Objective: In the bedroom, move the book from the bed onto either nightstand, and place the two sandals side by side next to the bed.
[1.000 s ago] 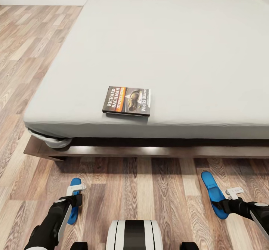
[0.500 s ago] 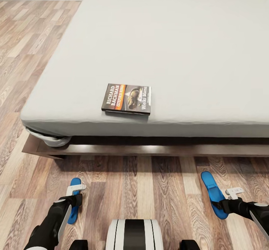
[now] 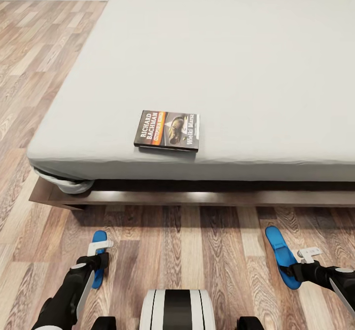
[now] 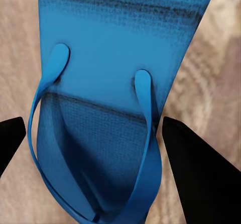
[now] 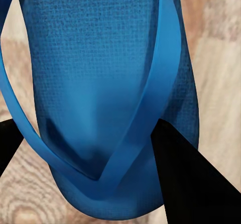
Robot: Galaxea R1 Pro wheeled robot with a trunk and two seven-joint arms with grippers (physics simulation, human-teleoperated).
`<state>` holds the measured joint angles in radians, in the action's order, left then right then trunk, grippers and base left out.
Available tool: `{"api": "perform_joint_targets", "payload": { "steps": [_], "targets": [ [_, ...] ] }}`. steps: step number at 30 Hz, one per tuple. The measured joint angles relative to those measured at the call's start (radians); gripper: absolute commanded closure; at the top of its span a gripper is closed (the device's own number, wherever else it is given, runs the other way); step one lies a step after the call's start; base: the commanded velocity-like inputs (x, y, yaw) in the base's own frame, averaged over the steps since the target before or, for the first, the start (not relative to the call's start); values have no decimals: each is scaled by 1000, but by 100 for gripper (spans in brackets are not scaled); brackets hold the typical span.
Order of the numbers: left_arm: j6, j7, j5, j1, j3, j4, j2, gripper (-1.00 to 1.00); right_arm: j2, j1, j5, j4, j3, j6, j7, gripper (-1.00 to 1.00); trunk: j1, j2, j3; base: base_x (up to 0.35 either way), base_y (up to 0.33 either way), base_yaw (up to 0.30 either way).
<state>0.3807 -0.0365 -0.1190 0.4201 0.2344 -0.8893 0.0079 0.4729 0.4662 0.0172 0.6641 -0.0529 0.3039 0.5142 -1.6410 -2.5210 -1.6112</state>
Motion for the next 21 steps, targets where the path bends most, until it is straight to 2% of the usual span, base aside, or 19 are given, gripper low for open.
{"api": "perform_joint_targets", "payload": {
  "steps": [3,11,21],
  "targets": [
    [0,0,1,0,0,2,0,100,0,0,0,0,0,0,0,100,0,0,0,0,0,0],
    [1,0,1,0,0,4,0,100,0,0,1,0,0,0,0,100,-4,-2,-31,0,0,0],
    [1,0,0,0,0,4,0,100,0,0,1,0,1,0,0,100,-4,-2,-35,0,0,0]
  ]
}}
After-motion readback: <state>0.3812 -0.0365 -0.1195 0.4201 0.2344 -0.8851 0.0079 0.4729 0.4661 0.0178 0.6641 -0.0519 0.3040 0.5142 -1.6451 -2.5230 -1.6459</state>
